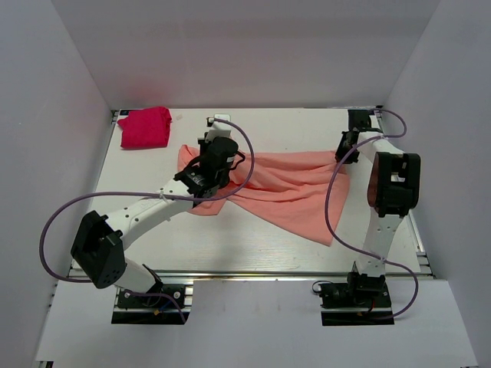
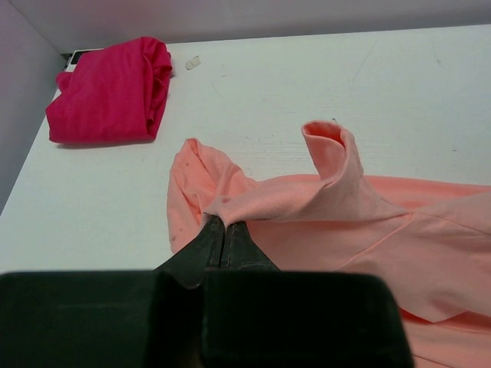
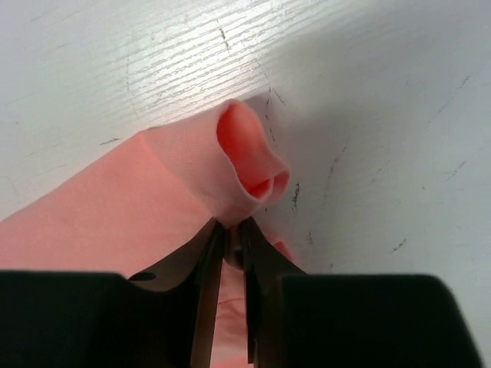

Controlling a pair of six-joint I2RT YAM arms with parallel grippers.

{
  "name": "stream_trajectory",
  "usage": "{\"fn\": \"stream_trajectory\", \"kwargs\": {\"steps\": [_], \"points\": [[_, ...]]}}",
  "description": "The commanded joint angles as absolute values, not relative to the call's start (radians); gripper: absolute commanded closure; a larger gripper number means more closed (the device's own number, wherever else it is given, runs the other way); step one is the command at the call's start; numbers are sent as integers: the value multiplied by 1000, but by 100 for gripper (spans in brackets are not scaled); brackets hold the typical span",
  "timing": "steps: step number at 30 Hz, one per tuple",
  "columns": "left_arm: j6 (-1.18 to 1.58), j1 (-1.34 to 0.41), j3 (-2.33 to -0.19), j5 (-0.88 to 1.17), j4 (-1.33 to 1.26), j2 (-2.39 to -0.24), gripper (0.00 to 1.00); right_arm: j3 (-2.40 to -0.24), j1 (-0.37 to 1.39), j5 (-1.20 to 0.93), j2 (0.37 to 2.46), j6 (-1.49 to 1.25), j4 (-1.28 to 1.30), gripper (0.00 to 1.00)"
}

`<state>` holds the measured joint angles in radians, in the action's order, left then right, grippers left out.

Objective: Fold and stack the t-shirts
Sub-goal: Flatten out the tshirt

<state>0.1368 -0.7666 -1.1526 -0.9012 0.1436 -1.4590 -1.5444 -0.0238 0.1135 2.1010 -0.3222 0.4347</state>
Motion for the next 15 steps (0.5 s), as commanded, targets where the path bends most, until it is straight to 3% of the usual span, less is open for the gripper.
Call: {"fn": "stream_trajectory", "kwargs": {"steps": [1, 4, 15], "points": [[149, -759, -1160, -894, 146, -1445, 100, -1597, -23, 136, 1997, -302, 431, 79], [149, -750, -1160, -904, 146, -1445, 100, -1623, -23, 149, 1970, -295, 452, 100], [-3, -732, -1190, -1003, 29, -1333, 100, -1695, -28, 112, 1719, -227, 572, 100]]}}
